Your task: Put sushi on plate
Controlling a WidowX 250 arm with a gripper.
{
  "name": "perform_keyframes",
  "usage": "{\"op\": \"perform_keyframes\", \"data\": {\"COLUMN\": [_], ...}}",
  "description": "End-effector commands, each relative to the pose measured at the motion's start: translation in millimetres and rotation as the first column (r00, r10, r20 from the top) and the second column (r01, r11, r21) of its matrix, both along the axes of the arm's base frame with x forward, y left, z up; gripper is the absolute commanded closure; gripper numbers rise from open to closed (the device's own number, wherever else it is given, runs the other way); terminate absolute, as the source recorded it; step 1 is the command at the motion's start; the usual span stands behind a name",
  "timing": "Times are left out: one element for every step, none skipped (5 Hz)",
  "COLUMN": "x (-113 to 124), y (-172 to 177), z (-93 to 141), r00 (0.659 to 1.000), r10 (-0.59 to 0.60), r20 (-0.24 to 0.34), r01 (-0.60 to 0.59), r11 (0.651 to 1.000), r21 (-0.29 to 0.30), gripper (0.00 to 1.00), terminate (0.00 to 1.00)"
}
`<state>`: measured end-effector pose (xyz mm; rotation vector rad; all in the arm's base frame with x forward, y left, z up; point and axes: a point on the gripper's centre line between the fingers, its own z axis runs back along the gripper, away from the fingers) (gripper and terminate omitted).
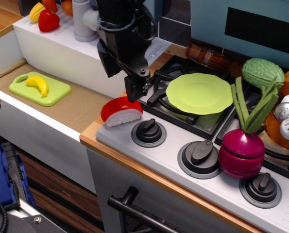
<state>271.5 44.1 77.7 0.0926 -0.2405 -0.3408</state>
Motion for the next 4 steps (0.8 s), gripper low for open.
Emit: {"op": "perform_keyframes", "data": {"x": [7,5,0,-5], "y": [11,14,15,14], "z": [-8,-19,-24,-29], "r00": [0.999,0.998,0.998,0.998], "r10": [-0.018,-0.026,-0.026,-0.019], "r20": [0.033,0.050,0.054,0.065], "r01": [0.019,0.028,0.028,0.023], "r11": [1.000,0.999,0.999,0.998], "r21": [-0.020,-0.032,-0.045,-0.064], "gripper": [0.00,0.00,0.00,0.00], "terminate": [0.00,0.00,0.00,0.00]}}
